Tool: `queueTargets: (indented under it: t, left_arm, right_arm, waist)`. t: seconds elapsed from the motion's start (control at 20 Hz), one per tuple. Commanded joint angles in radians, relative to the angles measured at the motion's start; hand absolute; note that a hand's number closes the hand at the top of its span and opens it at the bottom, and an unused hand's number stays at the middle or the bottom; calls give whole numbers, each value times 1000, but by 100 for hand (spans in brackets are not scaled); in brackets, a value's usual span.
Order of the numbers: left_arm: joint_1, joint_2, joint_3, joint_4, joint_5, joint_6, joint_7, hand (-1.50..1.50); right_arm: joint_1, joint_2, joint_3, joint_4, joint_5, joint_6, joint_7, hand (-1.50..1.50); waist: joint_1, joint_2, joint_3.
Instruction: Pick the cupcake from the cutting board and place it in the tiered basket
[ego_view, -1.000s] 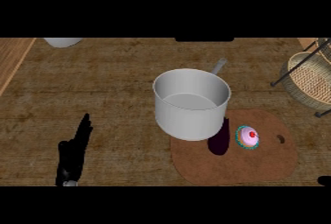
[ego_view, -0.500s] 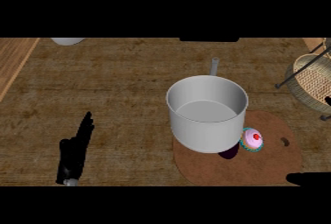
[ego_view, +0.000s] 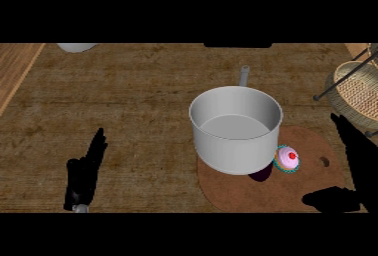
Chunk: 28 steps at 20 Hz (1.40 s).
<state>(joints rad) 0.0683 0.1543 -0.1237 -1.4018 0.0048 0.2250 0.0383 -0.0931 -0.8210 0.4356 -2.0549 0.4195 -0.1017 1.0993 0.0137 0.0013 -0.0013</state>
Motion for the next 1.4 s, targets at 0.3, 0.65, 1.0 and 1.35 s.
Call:
queueTargets:
  t: [0.3,0.65,1.0,1.35]
  left_arm:
    - [26,-14,-23,-65,-43,19,40,0]
    - [18,-35,-23,16,-52,13,-12,0]
    - [-2,-43,6,54,-36,7,-34,0]
    - [34,-47,-11,-11,-57,14,-13,0]
  right_arm:
    - [-160,229,66,137,75,146,175,-150]
    - [-178,214,16,251,6,263,151,-150]
    - [-230,323,56,271,27,315,262,-150]
    - [-203,323,14,330,14,360,200,-150]
  waist:
    - [-3,-2,1]
    - [-2,1,0]
    - [-8,-1,0]
    - [-7,-3,1]
